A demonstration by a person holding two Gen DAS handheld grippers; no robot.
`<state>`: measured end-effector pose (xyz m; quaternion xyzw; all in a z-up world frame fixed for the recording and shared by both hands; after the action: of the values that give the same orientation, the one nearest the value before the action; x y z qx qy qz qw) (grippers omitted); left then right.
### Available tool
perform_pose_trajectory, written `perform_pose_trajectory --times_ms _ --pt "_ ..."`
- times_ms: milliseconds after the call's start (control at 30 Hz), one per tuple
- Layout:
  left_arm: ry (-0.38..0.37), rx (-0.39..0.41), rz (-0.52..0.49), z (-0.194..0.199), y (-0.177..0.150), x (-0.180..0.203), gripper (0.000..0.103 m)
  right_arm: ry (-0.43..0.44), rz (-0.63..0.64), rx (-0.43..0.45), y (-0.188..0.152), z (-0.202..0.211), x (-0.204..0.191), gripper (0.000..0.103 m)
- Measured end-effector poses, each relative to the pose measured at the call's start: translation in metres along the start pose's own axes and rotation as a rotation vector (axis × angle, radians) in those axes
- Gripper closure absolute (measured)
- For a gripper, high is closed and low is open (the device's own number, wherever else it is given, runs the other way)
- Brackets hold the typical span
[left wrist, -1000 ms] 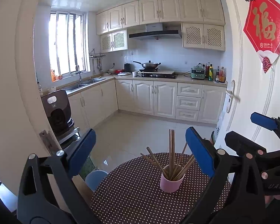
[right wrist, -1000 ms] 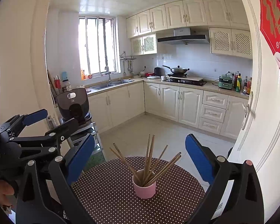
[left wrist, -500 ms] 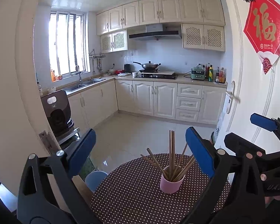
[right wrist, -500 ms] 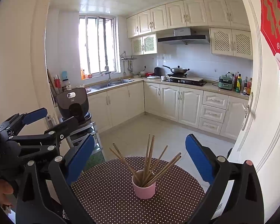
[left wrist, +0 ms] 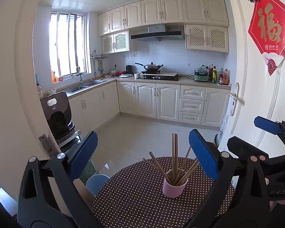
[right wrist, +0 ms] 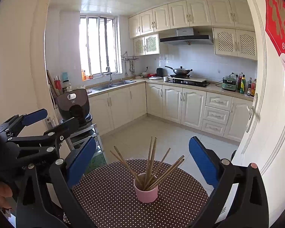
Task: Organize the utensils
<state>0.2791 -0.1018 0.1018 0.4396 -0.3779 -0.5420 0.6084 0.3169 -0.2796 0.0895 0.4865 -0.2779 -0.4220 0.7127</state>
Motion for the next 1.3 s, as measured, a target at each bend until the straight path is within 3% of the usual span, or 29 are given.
perform_pose_trajectory --times_ms 1300 --pt "-0.004 -0.011 -0.002 -0.008 -0.0015 -0.0042 0.008 -0.006 -0.009 -0.018 0.0037 -0.006 -0.0027 0.008"
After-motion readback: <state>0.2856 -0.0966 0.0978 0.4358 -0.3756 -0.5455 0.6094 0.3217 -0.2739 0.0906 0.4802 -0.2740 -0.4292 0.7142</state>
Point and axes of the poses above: each gripper's, at about its wrist camera, not at the fingertips, and z roughly against the way its jaws point, x to its right, y to its top, the point moved 4 cm from there along -z, roughly the way its jaws point, and after that the axes turned 4 degrees about -y, right-handed, at the moved point
